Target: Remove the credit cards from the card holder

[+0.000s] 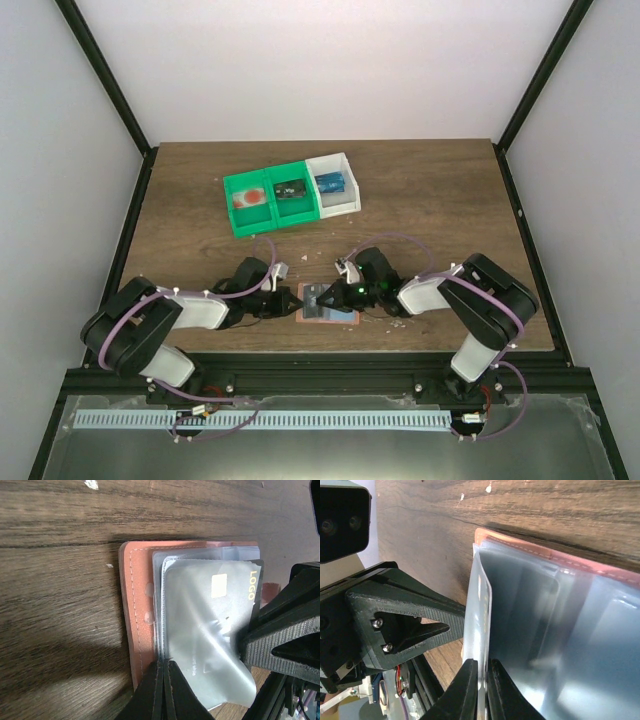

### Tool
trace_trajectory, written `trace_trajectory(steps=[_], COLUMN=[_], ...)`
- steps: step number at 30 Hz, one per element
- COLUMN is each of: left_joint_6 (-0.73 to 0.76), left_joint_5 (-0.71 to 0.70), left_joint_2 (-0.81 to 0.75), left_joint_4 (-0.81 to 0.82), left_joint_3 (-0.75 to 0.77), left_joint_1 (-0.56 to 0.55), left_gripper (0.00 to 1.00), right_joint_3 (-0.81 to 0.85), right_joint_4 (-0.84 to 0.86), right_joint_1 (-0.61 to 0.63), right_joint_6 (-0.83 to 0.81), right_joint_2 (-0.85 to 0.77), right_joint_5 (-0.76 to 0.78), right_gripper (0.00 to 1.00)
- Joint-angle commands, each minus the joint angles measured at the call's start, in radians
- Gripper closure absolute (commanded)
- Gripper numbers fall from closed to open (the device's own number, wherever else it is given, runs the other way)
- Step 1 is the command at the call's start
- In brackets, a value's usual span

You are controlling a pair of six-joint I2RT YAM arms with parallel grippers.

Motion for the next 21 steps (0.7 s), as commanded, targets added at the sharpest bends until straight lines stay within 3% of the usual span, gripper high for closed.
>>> trace_trajectory(steps=[1, 21], left_joint_6=[0.014, 0.015], left_joint_5=[-0.032, -0.039], left_joint_2=[0.036, 0.048], left_joint_4=[-0.044, -0.047], left_joint_3=[-0.014, -0.011], left_joint_1=[-0.001, -0.003], left_gripper=[1.00, 1.00], right_joint_3=[-0.011, -0.036], right_joint_4=[0.043, 0.035], right_joint_1=[-0.013, -0.041], right_joint_6=[0.015, 0.021], right_joint_2=[0.005, -0.026], right_joint_5=[-0.035, -0.024], right_gripper=[0.91, 0.91])
